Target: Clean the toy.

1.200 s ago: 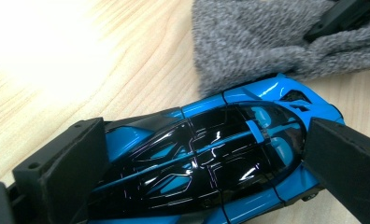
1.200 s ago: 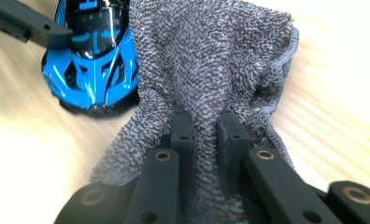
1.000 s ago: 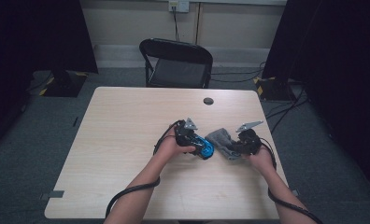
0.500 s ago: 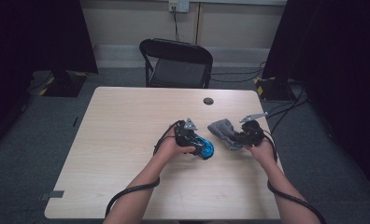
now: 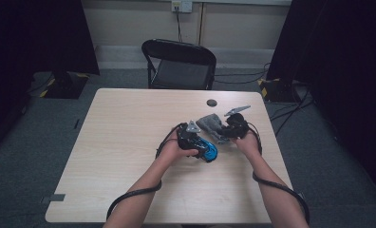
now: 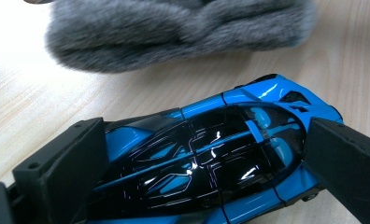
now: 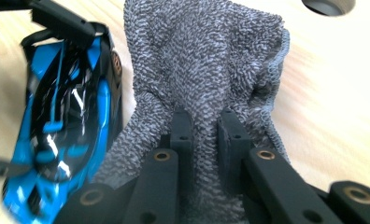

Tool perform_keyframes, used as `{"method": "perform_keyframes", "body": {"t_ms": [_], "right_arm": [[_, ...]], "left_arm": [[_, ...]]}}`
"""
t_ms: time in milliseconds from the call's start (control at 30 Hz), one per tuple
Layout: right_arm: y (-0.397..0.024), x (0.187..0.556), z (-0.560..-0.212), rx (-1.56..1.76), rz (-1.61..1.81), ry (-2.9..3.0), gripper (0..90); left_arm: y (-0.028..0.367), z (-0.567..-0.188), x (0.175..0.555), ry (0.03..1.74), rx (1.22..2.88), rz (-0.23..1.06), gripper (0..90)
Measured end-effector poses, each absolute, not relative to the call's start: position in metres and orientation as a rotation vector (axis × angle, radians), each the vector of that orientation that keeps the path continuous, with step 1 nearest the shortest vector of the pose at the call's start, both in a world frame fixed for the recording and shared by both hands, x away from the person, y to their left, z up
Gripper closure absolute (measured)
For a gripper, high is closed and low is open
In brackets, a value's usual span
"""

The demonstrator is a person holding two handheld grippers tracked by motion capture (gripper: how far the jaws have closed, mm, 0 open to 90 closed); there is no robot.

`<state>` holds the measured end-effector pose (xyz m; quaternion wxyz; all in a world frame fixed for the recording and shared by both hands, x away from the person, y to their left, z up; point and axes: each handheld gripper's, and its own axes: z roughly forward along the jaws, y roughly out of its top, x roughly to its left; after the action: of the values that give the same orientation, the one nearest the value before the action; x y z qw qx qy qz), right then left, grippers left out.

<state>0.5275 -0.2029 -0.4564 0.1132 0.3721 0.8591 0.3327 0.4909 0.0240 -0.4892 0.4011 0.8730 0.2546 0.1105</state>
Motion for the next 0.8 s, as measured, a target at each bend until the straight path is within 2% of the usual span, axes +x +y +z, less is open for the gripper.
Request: {"method": "perform_keyframes", "body": {"t_ms": [467,800], "right_arm": [[-0.154,0.542,-0.476,0.96,0.899,2.62,78.9],[-0.146,0.543,-0.479,0.922,0.89,2.628,79.0]], "left_arm": [[0.024,-0.489,0.491,0.643,2.207,0.277,0.0],[0.024,-0.489,0.491,0.644,2.207,0.277,0.0]]}}
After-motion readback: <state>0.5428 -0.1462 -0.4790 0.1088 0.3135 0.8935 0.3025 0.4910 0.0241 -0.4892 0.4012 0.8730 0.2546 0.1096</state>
